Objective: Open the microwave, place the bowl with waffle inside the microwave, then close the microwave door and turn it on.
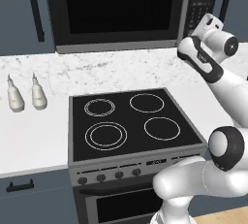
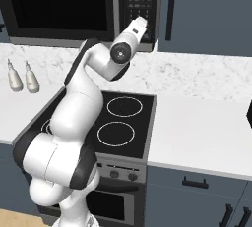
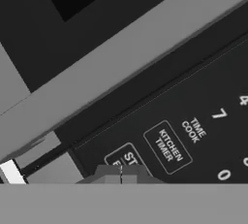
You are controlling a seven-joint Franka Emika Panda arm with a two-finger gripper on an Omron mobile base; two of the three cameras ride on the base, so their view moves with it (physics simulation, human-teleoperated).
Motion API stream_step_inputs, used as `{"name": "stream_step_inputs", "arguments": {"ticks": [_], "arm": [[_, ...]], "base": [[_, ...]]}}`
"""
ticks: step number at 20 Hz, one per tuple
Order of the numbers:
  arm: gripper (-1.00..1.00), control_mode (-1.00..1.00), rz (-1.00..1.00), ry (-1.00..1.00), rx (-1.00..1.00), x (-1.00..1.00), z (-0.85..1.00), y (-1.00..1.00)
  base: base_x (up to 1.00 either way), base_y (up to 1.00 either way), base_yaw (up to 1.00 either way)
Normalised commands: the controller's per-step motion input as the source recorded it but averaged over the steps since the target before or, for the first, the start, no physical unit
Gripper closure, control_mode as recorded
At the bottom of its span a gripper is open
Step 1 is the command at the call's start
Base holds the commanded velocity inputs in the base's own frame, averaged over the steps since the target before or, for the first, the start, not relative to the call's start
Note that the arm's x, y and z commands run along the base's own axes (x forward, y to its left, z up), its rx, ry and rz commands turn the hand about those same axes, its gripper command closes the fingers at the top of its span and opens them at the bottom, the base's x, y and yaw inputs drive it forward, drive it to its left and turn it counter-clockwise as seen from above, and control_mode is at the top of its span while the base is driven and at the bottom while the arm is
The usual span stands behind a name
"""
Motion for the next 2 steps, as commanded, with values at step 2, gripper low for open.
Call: {"name": "stream_step_inputs", "arguments": {"ticks": [2], "arm": [[1.00,-1.00,-0.01,0.00,-0.02,0.41,0.00,-0.04]], "base": [[0.00,0.00,0.00]]}}
